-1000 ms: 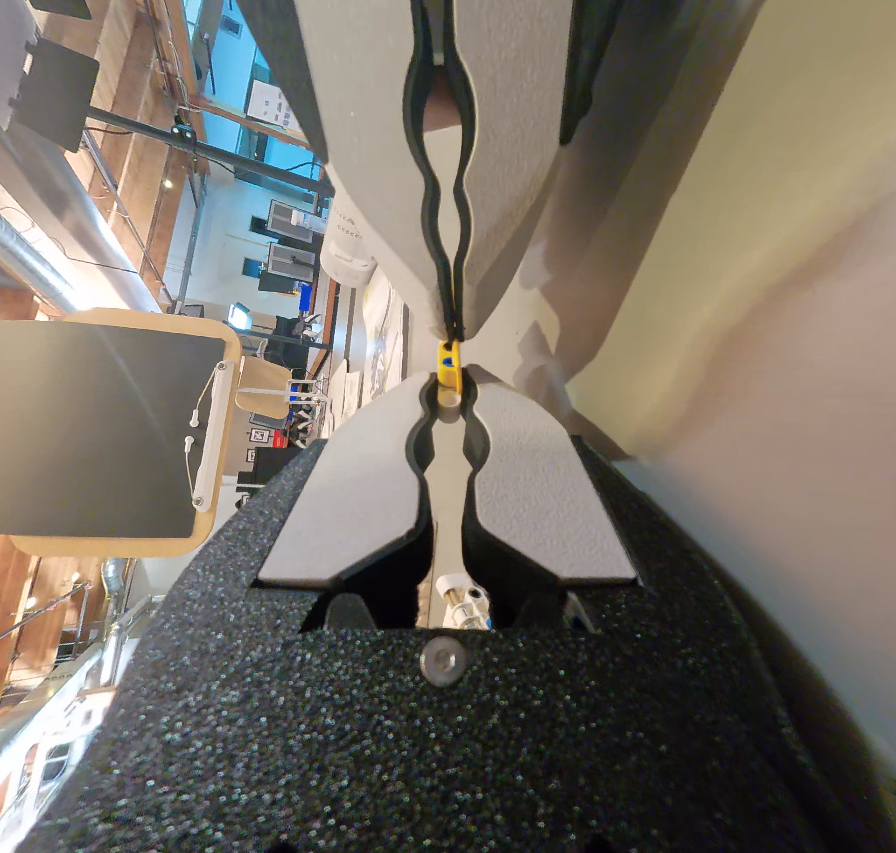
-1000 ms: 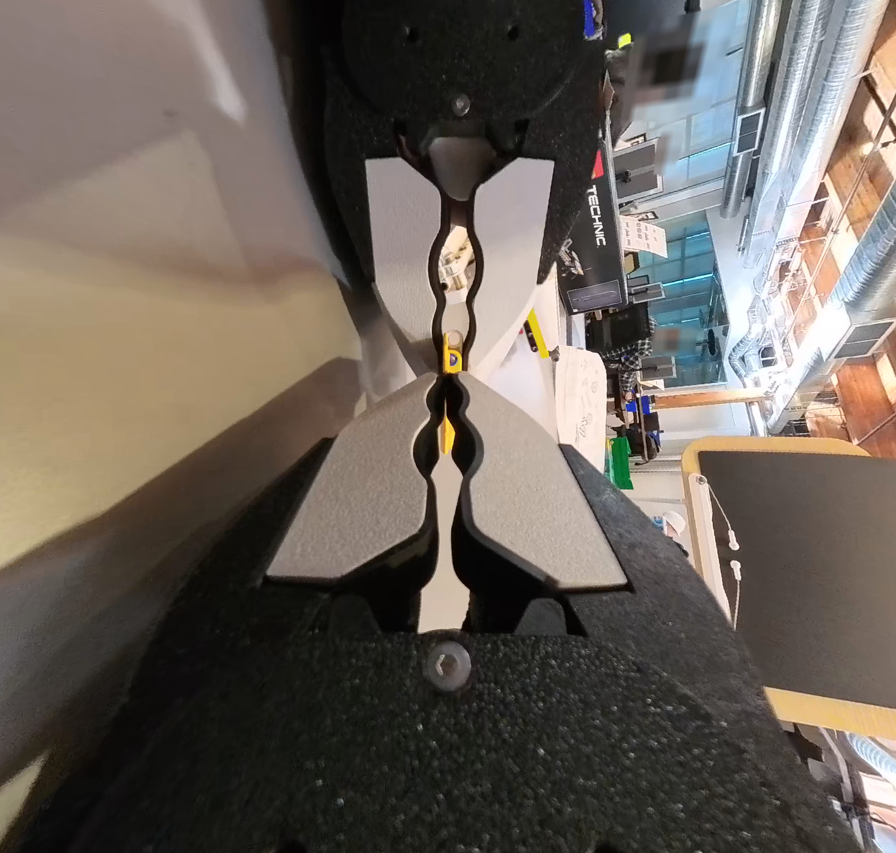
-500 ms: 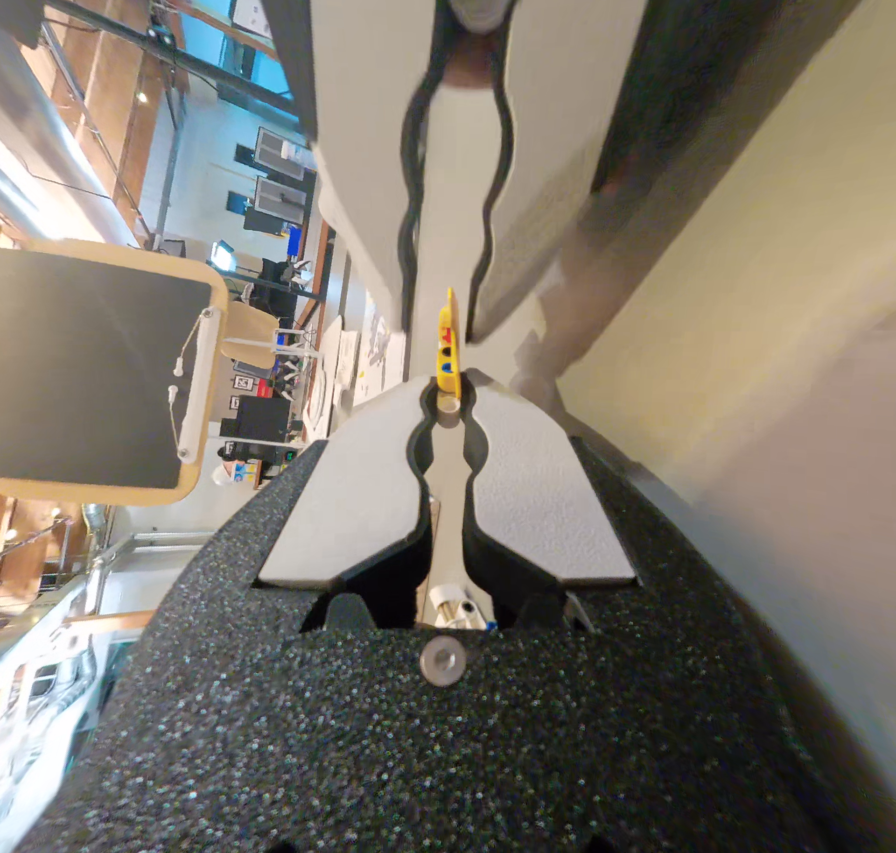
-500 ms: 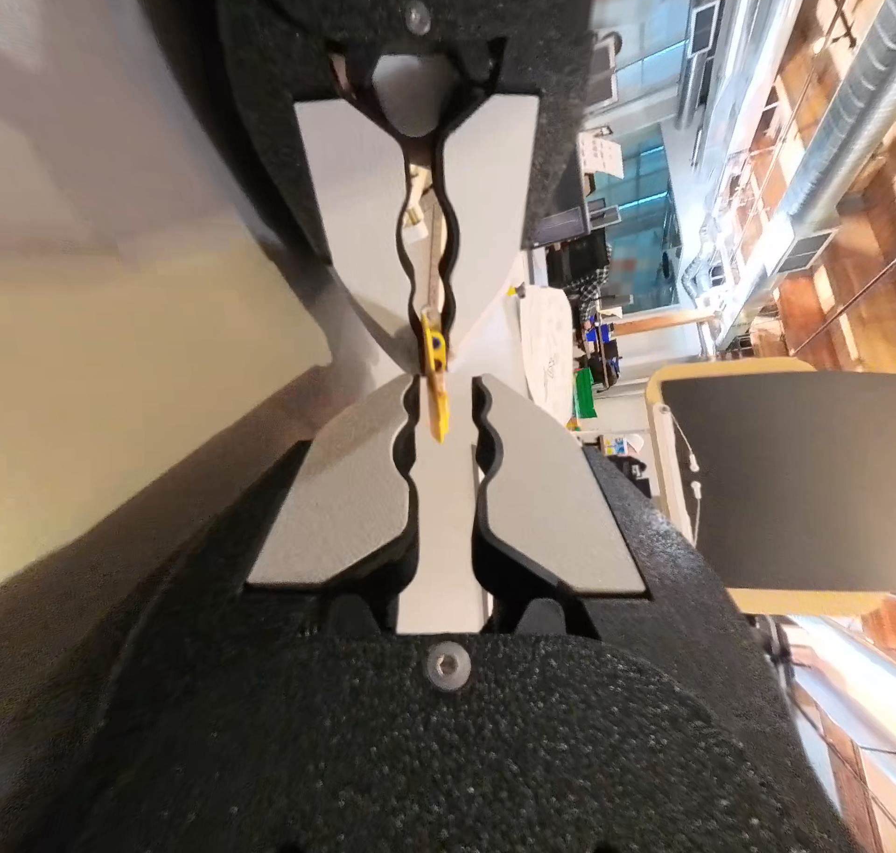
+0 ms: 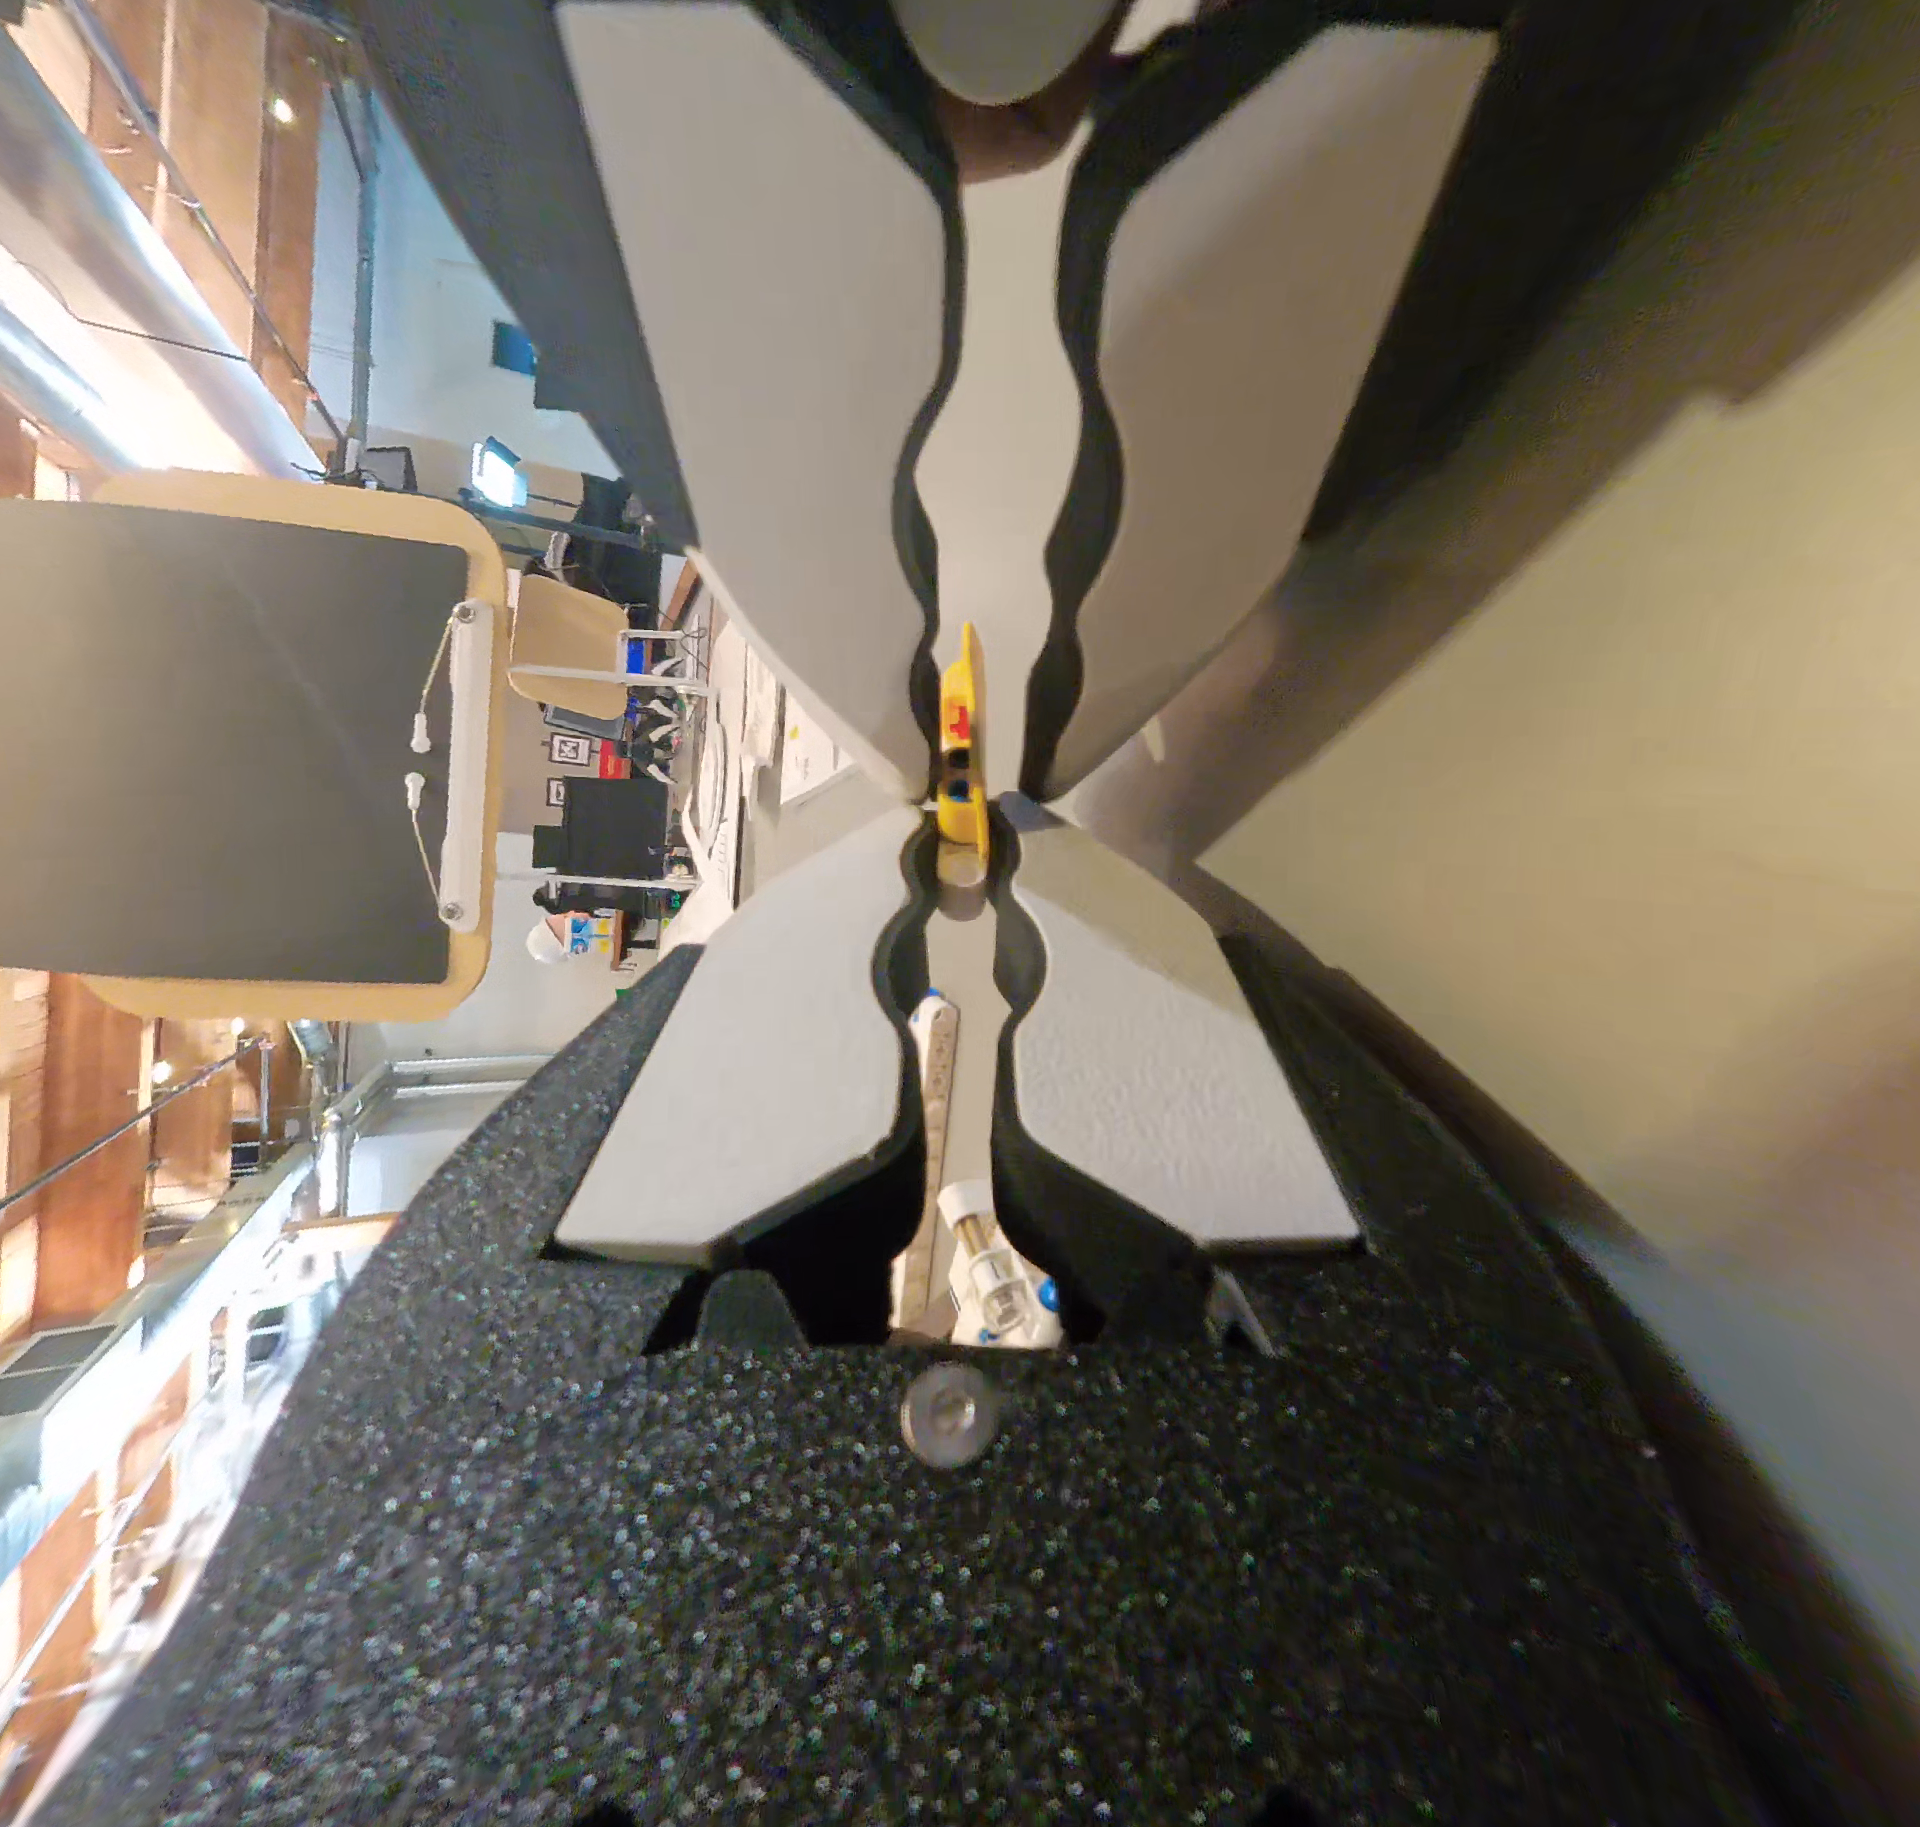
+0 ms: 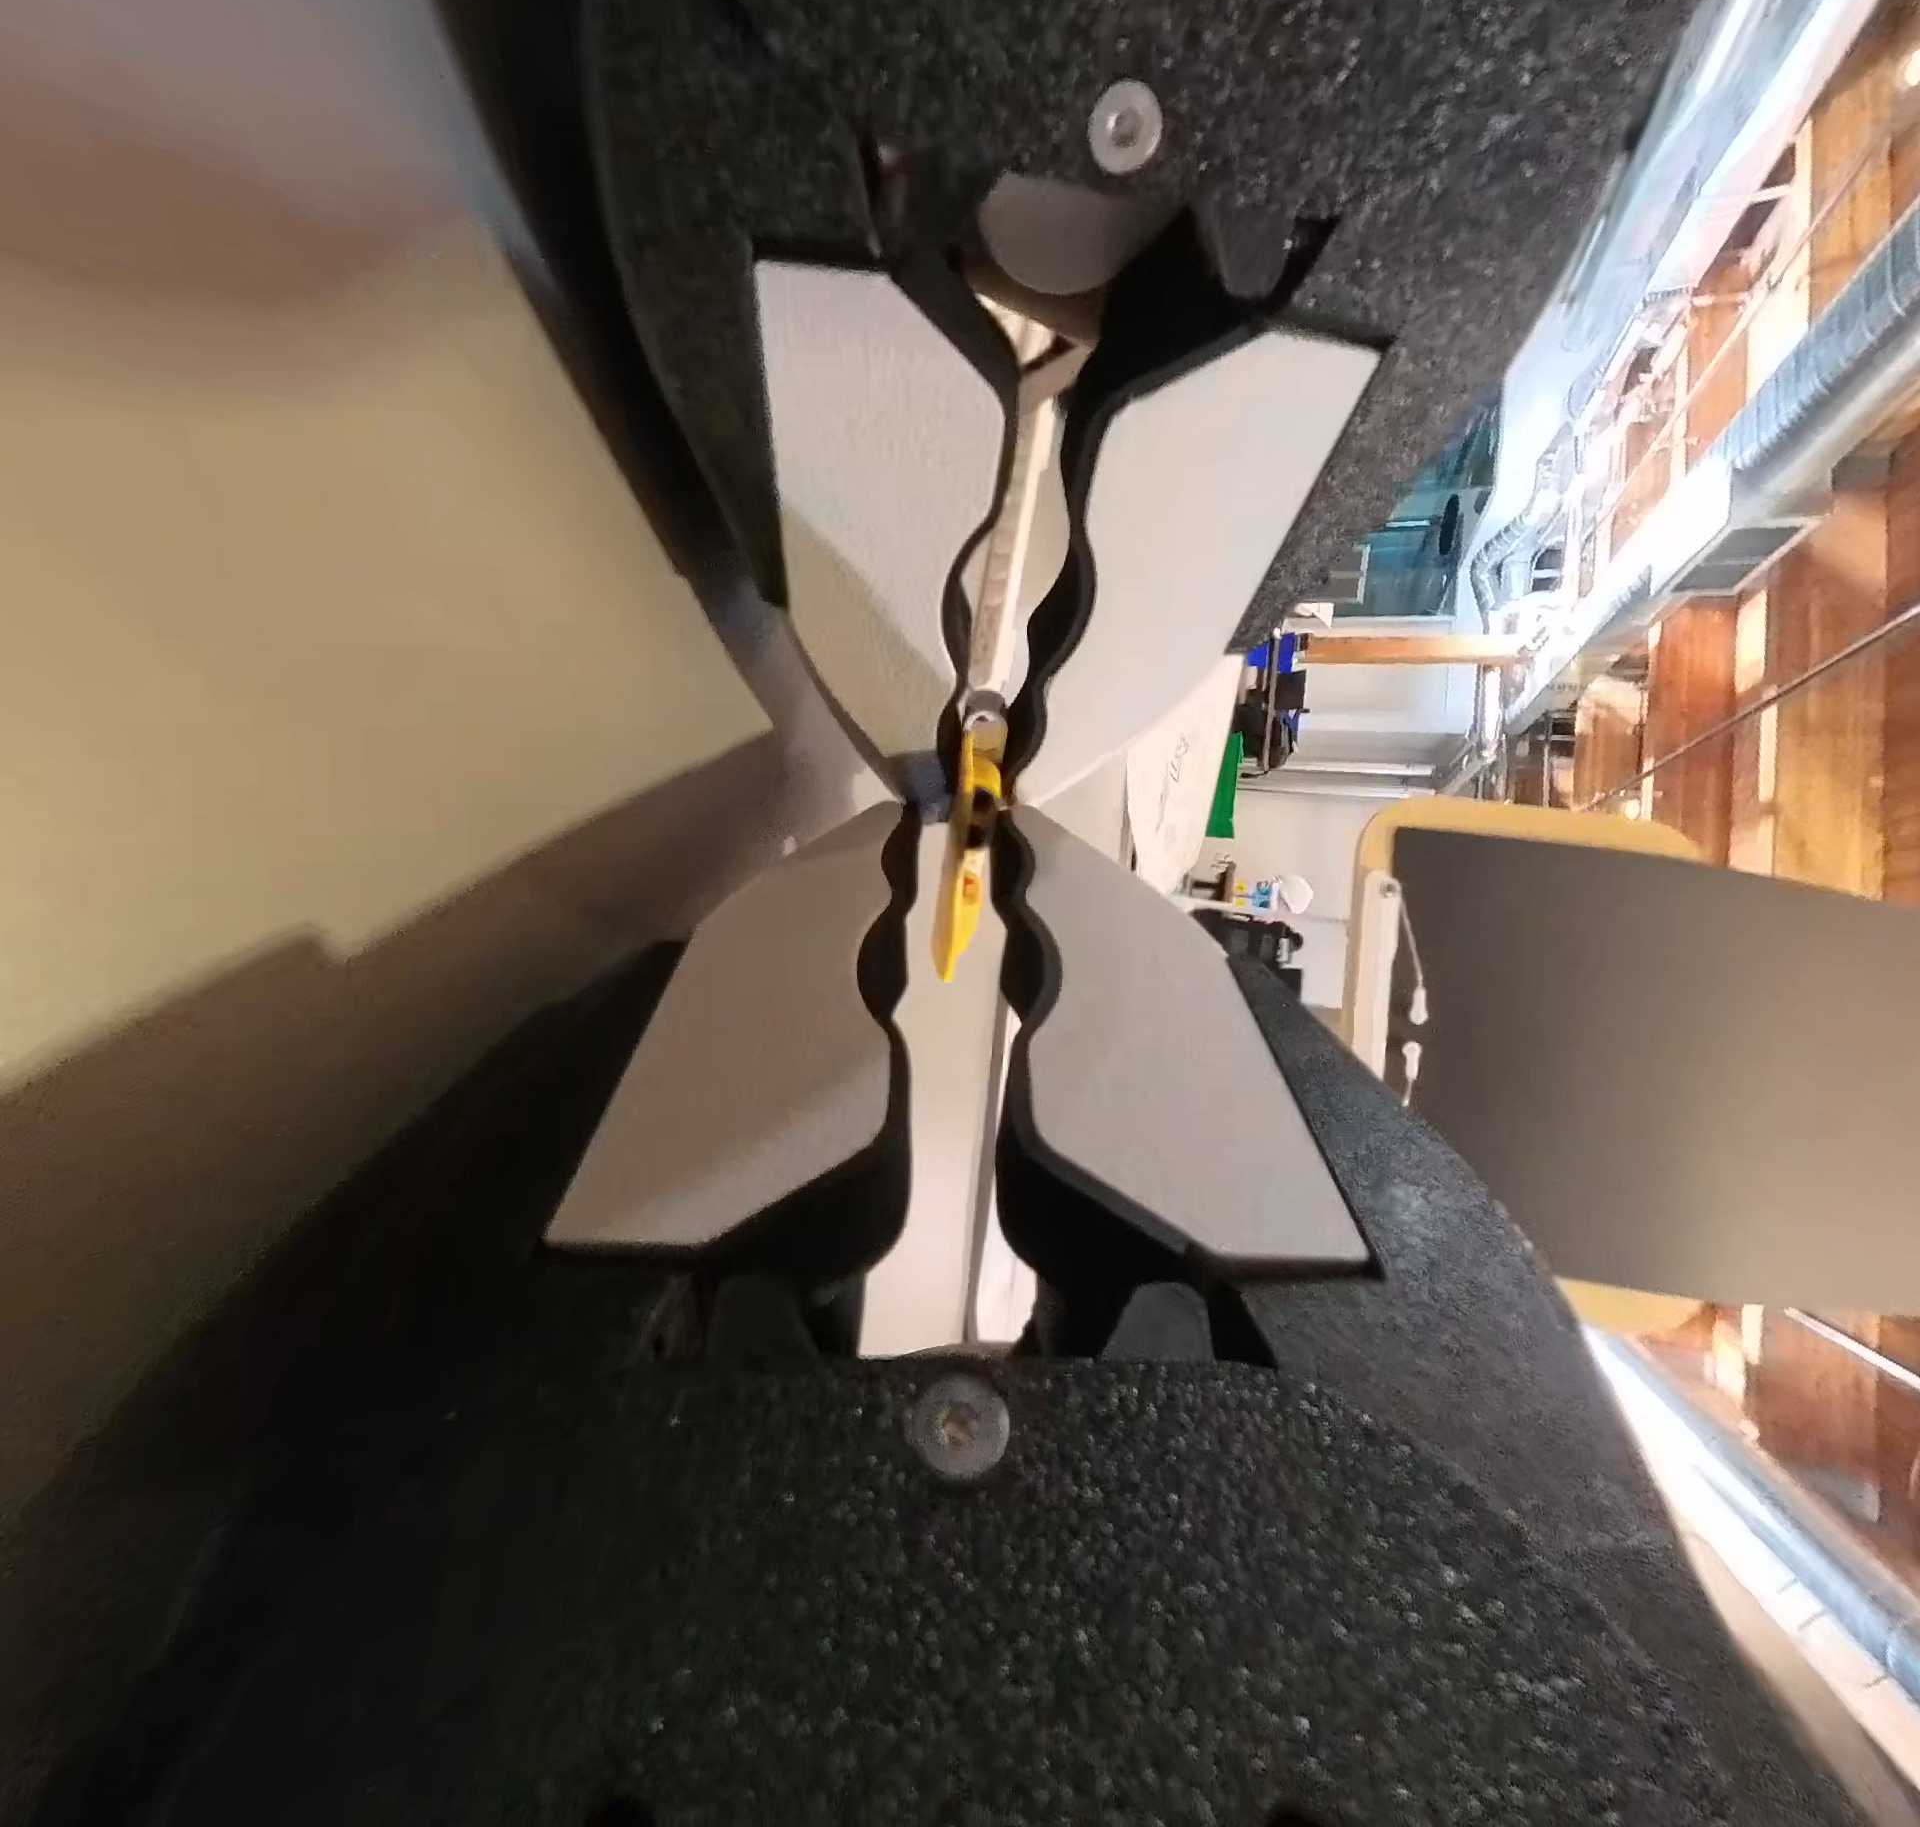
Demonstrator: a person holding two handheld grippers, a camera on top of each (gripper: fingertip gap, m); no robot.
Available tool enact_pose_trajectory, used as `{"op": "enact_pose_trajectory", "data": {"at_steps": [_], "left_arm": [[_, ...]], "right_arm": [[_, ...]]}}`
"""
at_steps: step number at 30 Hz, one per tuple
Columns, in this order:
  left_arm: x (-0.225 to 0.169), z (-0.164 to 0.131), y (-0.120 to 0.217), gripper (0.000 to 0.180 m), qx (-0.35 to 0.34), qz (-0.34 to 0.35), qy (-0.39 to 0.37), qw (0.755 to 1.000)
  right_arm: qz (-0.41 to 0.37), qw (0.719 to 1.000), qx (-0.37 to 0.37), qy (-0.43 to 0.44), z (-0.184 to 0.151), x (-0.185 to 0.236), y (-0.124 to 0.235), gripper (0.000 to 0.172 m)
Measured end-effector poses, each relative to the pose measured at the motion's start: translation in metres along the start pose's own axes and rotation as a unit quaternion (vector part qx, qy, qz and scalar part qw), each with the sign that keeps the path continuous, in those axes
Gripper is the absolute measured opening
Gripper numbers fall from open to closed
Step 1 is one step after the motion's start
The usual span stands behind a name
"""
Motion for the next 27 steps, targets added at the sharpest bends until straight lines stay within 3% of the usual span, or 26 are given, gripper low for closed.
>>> {"op": "enact_pose_trajectory", "data": {"at_steps": [13,14,15,17,19,27], "left_arm": [[-0.005,0.003,0.009,0.011,-0.101,0.001,-0.018,0.995],[-0.004,0.002,0.008,0.01,-0.088,0.005,-0.021,0.996],[0.0,-0.013,0.001,0.01,-0.019,0.022,-0.028,0.999],[0.015,-0.043,0.0,0.01,0.022,0.026,0.032,0.999],[0.006,-0.033,0.003,0.009,-0.004,0.031,-0.018,0.999],[0.01,-0.029,-0.003,0.009,-0.013,-0.001,0.052,0.999]], "right_arm": [[0.014,0.994,-0.104,0.013,-0.015,0.006,0.024,0.007],[0.013,0.993,-0.113,0.011,-0.017,0.006,0.027,0.006],[0.015,0.992,-0.121,0.008,-0.021,0.006,0.032,0.006],[0.016,0.993,-0.119,0.002,-0.032,0.012,0.038,0.006],[0.007,0.994,-0.113,-0.003,-0.036,0.01,0.038,0.005],[0.028,0.994,-0.104,-0.02,-0.036,0.008,0.029,0.006]]}}
Point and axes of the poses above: each gripper's, where its closed fingertips meet, y back along the fingers, z out of its top, x = y × z across the jaws, the point moved 9 cm from there along y, back along the fingers, and after that the axes turned 11 degrees about z, right-handed, at the moved point
